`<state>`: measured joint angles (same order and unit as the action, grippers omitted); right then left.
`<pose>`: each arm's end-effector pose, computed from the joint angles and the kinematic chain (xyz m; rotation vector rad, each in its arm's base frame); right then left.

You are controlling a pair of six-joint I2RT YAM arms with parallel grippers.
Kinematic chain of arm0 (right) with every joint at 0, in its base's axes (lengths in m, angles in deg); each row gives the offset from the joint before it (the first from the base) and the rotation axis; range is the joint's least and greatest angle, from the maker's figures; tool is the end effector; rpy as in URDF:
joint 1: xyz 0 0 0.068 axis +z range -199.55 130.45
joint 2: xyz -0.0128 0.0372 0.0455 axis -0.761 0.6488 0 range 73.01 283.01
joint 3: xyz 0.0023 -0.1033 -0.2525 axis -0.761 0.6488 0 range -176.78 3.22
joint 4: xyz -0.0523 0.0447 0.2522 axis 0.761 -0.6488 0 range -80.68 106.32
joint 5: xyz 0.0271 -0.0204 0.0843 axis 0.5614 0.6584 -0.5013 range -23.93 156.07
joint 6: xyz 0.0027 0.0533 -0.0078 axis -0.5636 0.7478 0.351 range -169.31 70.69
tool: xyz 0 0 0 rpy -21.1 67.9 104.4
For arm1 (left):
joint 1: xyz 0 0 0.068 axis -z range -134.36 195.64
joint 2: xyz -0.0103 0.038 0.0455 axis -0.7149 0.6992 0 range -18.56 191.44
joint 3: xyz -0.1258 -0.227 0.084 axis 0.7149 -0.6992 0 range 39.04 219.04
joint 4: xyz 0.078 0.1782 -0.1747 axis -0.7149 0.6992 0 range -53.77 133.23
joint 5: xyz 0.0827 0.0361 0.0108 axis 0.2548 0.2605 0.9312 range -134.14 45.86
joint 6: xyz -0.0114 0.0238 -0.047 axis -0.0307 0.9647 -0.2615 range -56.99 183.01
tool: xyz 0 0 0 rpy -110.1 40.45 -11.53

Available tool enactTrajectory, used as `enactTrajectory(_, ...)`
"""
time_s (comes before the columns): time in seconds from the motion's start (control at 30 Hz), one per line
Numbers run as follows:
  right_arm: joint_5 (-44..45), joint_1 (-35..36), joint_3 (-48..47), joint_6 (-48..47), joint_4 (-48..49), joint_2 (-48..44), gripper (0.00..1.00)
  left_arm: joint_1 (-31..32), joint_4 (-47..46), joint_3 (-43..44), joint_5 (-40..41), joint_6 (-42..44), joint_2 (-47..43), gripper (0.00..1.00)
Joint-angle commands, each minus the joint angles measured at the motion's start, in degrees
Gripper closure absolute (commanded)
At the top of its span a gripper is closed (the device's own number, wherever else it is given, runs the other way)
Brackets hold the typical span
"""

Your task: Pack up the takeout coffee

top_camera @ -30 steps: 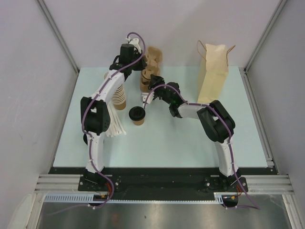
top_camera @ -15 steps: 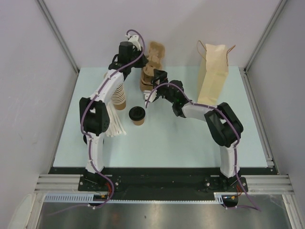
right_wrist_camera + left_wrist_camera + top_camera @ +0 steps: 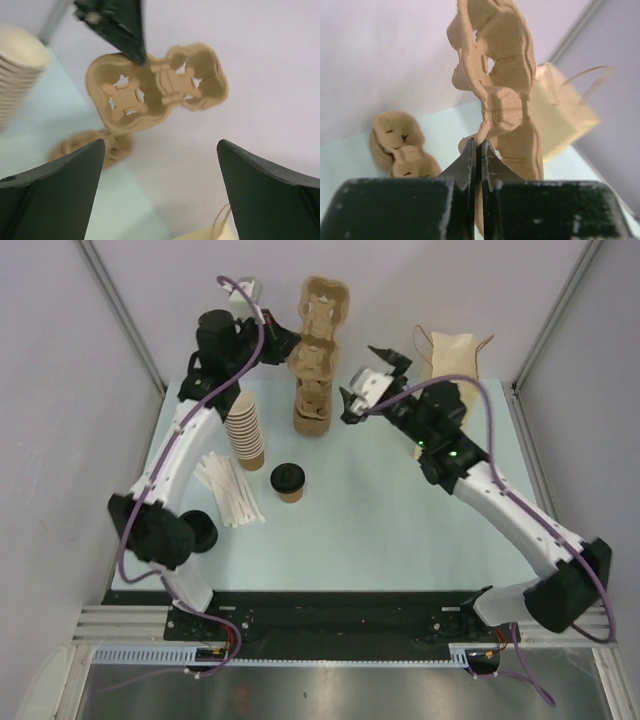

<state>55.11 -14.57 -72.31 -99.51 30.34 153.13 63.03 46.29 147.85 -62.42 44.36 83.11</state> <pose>0.2674 0.1954 0.4316 -1.0647 0.9240 -0.0856 0.3942 -0.1351 0.4566 0.2343 1.6543 -0.7381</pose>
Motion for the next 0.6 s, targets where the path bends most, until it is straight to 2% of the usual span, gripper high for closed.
enactTrajectory(0.0,0.77,-3.68,-11.79,34.50,-19.36,-5.41,0.02,0.19,-9.80,-13.14,-4.48,-6.81,-16.22,1.00)
enactTrajectory(0.03,-1.32,-4.65,-13.84,44.73,-21.64,-5.32,0.02,0.54,-9.89,-15.28,-3.78,-7.96,-18.76,1.00)
enactTrajectory(0.13,-6.61,-7.47,-20.61,59.27,-27.46,-4.62,0.07,2.21,-12.87,-22.58,-1.60,-10.00,-27.20,1.00)
enactTrajectory(0.23,-10.13,-8.53,-22.21,69.13,-26.95,-4.71,0.16,5.02,-13.40,-27.86,-0.09,-9.38,-34.42,1.00)
enactTrajectory(0.4,-17.15,-7.92,-19.84,80.07,-20.80,-5.75,0.32,8.19,-12.00,-33.13,5.45,-9.29,-42.68,1.00)
enactTrajectory(0.47,-17.51,-6.43,-17.03,80.26,-20.00,-6.90,0.36,8.19,-11.65,-34.19,6.06,-9.91,-43.92,1.00)
enactTrajectory(0.57,-18.48,-2.91,-14.65,77.89,-20.26,-8.75,0.37,8.19,-12.61,-36.29,5.72,-10.61,-45.77,1.00)
